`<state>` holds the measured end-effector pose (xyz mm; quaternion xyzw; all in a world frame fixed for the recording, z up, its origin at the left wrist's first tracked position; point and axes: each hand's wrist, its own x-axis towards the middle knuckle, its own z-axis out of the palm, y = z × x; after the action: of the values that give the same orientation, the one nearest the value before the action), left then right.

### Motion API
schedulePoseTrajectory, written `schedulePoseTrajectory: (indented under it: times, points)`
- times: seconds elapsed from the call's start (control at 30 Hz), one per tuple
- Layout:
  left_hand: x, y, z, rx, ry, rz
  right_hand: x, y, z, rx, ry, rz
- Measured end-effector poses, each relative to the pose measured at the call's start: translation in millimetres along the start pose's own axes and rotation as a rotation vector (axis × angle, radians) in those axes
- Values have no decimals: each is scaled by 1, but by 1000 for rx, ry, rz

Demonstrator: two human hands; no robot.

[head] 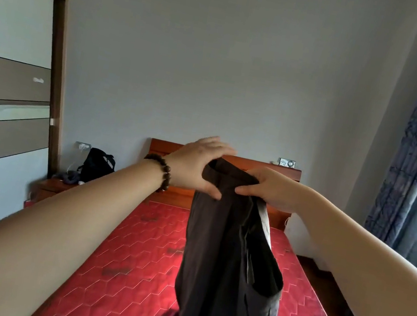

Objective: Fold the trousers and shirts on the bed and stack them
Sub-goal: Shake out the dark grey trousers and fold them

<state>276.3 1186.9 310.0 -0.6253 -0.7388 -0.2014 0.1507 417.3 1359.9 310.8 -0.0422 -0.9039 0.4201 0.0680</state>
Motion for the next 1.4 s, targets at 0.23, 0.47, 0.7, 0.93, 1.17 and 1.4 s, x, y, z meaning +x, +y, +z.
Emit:
schedulePoseTrajectory:
  times: [0.23, 0.47, 0.7, 0.93, 1.17, 1.4]
  points:
    - [21, 1, -3, 41, -182, -67, -12, -1, -23, -257, 57, 29]
    - [54, 25, 0, 32, -99, -108, -16, 5, -6, -504, 324, 48]
    - [67, 25, -1, 182, -15, -188, -24, 43, -4, -573, 378, 215]
    - [60, -1, -24, 200, 108, -279, -29, 86, -4, -491, 513, 210]
    - [35, -34, -32, 403, 138, -320, -40, 113, -21, -414, 420, 273]
    - [-2, -82, -31, 599, 111, -410, -51, 85, -40, 139, 263, -77]
